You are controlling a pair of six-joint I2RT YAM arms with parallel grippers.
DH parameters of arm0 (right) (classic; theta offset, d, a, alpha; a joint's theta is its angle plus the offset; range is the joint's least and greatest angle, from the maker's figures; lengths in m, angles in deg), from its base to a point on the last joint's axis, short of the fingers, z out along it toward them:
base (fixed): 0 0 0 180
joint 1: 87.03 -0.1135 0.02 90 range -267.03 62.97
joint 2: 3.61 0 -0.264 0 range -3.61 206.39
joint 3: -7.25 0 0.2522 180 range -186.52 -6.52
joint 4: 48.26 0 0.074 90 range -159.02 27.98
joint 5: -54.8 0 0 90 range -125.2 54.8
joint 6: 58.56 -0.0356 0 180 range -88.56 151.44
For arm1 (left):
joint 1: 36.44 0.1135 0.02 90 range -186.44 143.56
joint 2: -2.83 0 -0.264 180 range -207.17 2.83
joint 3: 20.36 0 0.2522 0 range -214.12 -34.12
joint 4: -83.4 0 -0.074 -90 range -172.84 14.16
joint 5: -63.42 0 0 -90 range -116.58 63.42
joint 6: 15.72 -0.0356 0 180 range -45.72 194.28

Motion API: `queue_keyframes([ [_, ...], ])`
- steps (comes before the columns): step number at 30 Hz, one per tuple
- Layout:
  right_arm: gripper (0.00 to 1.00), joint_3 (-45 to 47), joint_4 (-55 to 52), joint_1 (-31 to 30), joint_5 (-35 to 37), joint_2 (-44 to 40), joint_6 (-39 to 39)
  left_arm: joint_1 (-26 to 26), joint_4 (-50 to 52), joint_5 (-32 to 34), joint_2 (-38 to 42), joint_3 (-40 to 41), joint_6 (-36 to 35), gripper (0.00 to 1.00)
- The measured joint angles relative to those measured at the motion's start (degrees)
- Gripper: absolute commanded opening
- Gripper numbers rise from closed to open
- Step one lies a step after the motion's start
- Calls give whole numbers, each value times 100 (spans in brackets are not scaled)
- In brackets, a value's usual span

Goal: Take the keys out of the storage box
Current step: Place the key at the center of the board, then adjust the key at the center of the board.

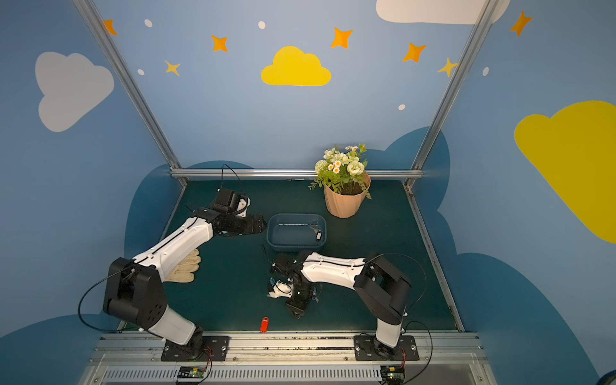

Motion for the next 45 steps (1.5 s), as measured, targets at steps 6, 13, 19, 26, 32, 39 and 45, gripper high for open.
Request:
queue_keyframes([
  [6, 41, -190, -72, 63, 118, -50, -68, 0, 2, 9, -26, -140, -26, 99],
  [13, 96, 87, 151, 391, 37, -527, -442, 4, -9, 72, -149, -293, -111, 99],
  [19, 97, 640, 376, 424, -31, -527, -717, 15, -7, 116, -304, -367, -155, 99],
  [26, 84, 577, 485, 487, -173, -254, -756, 22, -7, 164, -304, -367, -195, 99],
  [32, 65, 363, 505, 466, -282, -11, -702, 24, -7, 243, -302, -367, -238, 99],
  [39, 52, 297, 457, 205, -295, 109, -623, 26, -9, 291, -299, -367, -258, 99],
  [45, 54, 297, 363, 44, -299, 103, -608, 26, -11, 308, -302, -365, -258, 99],
])
